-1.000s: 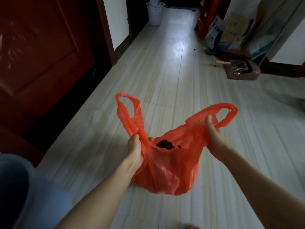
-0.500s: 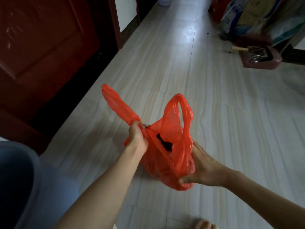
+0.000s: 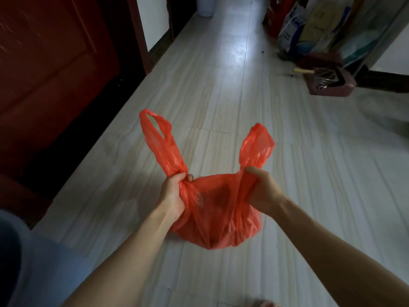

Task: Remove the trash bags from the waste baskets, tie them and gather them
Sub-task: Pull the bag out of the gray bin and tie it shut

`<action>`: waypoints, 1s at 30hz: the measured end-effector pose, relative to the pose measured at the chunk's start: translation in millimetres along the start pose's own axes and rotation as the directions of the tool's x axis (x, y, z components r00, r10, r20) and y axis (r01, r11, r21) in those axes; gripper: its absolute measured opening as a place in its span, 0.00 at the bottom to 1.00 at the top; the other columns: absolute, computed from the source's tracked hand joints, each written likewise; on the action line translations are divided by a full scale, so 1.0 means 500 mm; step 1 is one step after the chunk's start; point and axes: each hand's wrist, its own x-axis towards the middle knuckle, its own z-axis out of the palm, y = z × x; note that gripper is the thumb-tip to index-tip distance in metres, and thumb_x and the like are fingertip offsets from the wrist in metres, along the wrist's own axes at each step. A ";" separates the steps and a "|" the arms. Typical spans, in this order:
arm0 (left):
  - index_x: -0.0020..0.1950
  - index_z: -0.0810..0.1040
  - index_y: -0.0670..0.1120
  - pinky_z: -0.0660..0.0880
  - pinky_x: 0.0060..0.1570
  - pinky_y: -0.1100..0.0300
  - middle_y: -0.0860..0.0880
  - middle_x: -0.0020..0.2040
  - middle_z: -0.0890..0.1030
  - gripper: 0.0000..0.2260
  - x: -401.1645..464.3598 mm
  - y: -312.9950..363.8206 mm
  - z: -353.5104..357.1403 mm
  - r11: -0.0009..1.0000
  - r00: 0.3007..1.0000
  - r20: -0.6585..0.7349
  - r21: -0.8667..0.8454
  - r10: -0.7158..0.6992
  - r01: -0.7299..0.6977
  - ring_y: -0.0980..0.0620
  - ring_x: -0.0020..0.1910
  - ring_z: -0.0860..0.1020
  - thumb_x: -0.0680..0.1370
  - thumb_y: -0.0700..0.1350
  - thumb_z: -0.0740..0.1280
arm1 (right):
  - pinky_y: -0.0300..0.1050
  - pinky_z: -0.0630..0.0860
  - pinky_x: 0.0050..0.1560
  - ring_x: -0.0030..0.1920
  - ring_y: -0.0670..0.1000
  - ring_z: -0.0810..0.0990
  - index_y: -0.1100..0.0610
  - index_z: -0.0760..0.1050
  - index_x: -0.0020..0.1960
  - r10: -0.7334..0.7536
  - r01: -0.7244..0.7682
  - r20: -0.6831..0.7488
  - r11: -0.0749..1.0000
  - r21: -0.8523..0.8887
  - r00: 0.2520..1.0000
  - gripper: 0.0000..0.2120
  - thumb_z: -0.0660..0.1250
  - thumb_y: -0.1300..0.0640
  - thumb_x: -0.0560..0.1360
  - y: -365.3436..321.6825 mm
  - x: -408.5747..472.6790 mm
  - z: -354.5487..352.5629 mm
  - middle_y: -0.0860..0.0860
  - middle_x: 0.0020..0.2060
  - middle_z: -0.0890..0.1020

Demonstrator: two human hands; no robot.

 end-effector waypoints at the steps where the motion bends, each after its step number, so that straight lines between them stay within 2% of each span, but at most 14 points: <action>1: 0.34 0.67 0.44 0.77 0.32 0.58 0.49 0.24 0.74 0.12 -0.001 0.003 -0.002 1.000 1.000 0.014 -0.011 0.012 -0.012 0.51 0.25 0.78 0.78 0.38 0.55 | 0.40 0.80 0.32 0.29 0.50 0.83 0.60 0.80 0.32 0.010 -0.002 0.075 0.993 -0.116 0.997 0.15 0.60 0.59 0.74 -0.001 -0.002 -0.004 0.53 0.27 0.82; 2: 0.35 0.68 0.44 0.78 0.33 0.57 0.47 0.28 0.75 0.12 0.000 0.005 -0.005 1.000 1.000 0.017 -0.012 0.019 -0.019 0.50 0.30 0.79 0.78 0.38 0.55 | 0.42 0.81 0.37 0.34 0.51 0.84 0.61 0.79 0.38 0.032 0.003 0.134 0.967 -0.255 0.990 0.11 0.62 0.56 0.73 0.000 -0.006 -0.005 0.54 0.31 0.84; 4: 0.36 0.68 0.44 0.76 0.37 0.53 0.45 0.36 0.74 0.12 -0.002 0.001 -0.006 0.999 0.999 0.026 -0.025 0.023 -0.022 0.47 0.38 0.79 0.79 0.39 0.55 | 0.46 0.81 0.49 0.46 0.54 0.83 0.62 0.77 0.49 0.120 -0.017 0.211 0.901 -0.433 0.970 0.17 0.65 0.50 0.69 0.003 -0.014 -0.008 0.55 0.42 0.84; 7: 0.36 0.70 0.42 0.76 0.37 0.51 0.42 0.37 0.80 0.13 -0.010 -0.007 0.006 0.998 0.996 0.089 -0.053 -0.011 0.016 0.43 0.37 0.83 0.79 0.41 0.54 | 0.44 0.80 0.53 0.53 0.55 0.82 0.58 0.76 0.54 0.176 0.005 0.255 0.814 -0.580 0.951 0.19 0.68 0.50 0.67 0.014 -0.016 -0.003 0.56 0.50 0.83; 8: 0.38 0.71 0.40 0.76 0.37 0.51 0.41 0.39 0.82 0.13 -0.013 -0.009 0.011 0.998 0.994 0.104 -0.047 -0.035 0.040 0.42 0.36 0.83 0.80 0.41 0.53 | 0.39 0.80 0.51 0.50 0.53 0.83 0.57 0.77 0.52 0.123 0.068 0.232 0.737 -0.672 0.965 0.15 0.70 0.52 0.68 0.021 -0.017 0.003 0.56 0.49 0.83; 10: 0.45 0.73 0.37 0.75 0.40 0.48 0.38 0.46 0.81 0.13 -0.014 -0.014 0.021 0.996 0.993 0.105 -0.050 -0.062 0.068 0.41 0.40 0.82 0.80 0.42 0.52 | 0.28 0.74 0.34 0.38 0.49 0.81 0.57 0.76 0.46 -0.183 0.201 0.127 0.474 -0.857 0.975 0.04 0.69 0.59 0.71 0.035 -0.012 0.017 0.51 0.38 0.82; 12: 0.55 0.71 0.36 0.75 0.39 0.49 0.37 0.50 0.79 0.13 -0.012 -0.022 0.029 0.996 0.995 0.078 -0.056 -0.070 0.074 0.41 0.44 0.80 0.80 0.41 0.51 | 0.34 0.66 0.27 0.35 0.48 0.75 0.58 0.74 0.44 -0.471 0.273 0.092 0.331 -0.903 0.878 0.01 0.64 0.62 0.74 0.050 -0.001 0.022 0.47 0.32 0.76; 16: 0.55 0.71 0.38 0.77 0.33 0.54 0.43 0.35 0.84 0.09 -0.007 -0.035 0.024 0.999 1.000 -0.014 -0.052 0.000 -0.001 0.46 0.33 0.83 0.80 0.38 0.53 | 0.35 0.74 0.38 0.38 0.46 0.77 0.60 0.76 0.48 -0.480 0.312 -0.140 0.737 -0.599 0.866 0.09 0.58 0.58 0.78 0.055 0.013 0.037 0.48 0.36 0.78; 19: 0.48 0.74 0.42 0.78 0.40 0.54 0.44 0.34 0.81 0.07 0.006 -0.035 0.005 0.996 0.982 -0.171 0.025 0.083 -0.080 0.48 0.33 0.80 0.79 0.37 0.57 | 0.34 0.74 0.41 0.39 0.40 0.77 0.61 0.78 0.51 -0.550 0.354 -0.244 0.757 -0.549 0.799 0.16 0.53 0.56 0.80 0.038 0.027 0.035 0.48 0.43 0.81; 21: 0.40 0.73 0.45 0.76 0.35 0.59 0.47 0.34 0.76 0.09 0.017 -0.033 -0.011 0.975 0.946 -0.256 0.146 0.201 -0.168 0.52 0.31 0.76 0.77 0.35 0.58 | 0.37 0.75 0.37 0.33 0.42 0.79 0.56 0.74 0.45 -0.538 0.380 -0.314 0.812 -0.443 0.782 0.15 0.50 0.56 0.80 0.020 0.033 0.031 0.50 0.44 0.83; 24: 0.39 0.72 0.49 0.73 0.26 0.66 0.49 0.33 0.74 0.11 0.019 -0.028 -0.027 0.930 0.917 -0.251 0.278 0.310 -0.239 0.57 0.26 0.75 0.76 0.34 0.59 | 0.45 0.79 0.37 0.25 0.52 0.82 0.58 0.65 0.39 -0.273 0.301 -0.368 0.954 0.019 0.889 0.11 0.49 0.61 0.78 0.011 0.039 0.039 0.53 0.27 0.84; 26: 0.41 0.73 0.49 0.74 0.28 0.66 0.50 0.36 0.76 0.10 0.016 -0.027 -0.028 0.927 0.913 -0.245 0.270 0.326 -0.259 0.58 0.28 0.76 0.77 0.34 0.60 | 0.51 0.77 0.43 0.18 0.52 0.76 0.57 0.63 0.36 -0.108 0.213 -0.368 0.943 0.257 0.924 0.11 0.48 0.64 0.76 0.016 0.048 0.043 0.49 0.15 0.72; 28: 0.48 0.75 0.46 0.75 0.34 0.62 0.47 0.42 0.78 0.07 0.013 -0.022 -0.023 0.951 0.927 -0.236 0.183 0.291 -0.251 0.55 0.34 0.77 0.78 0.36 0.59 | 0.46 0.73 0.35 0.13 0.48 0.63 0.55 0.61 0.35 -0.079 0.180 -0.391 0.957 0.229 0.917 0.10 0.48 0.62 0.75 0.022 0.058 0.041 0.47 0.13 0.60; 30: 0.60 0.72 0.41 0.75 0.38 0.57 0.40 0.52 0.78 0.11 0.007 -0.010 -0.017 0.982 0.971 -0.146 0.051 0.188 -0.182 0.48 0.43 0.79 0.80 0.39 0.56 | 0.42 0.66 0.29 0.13 0.45 0.59 0.55 0.62 0.37 -0.123 0.172 -0.399 0.981 0.090 0.909 0.09 0.53 0.59 0.76 0.026 0.058 0.040 0.46 0.14 0.60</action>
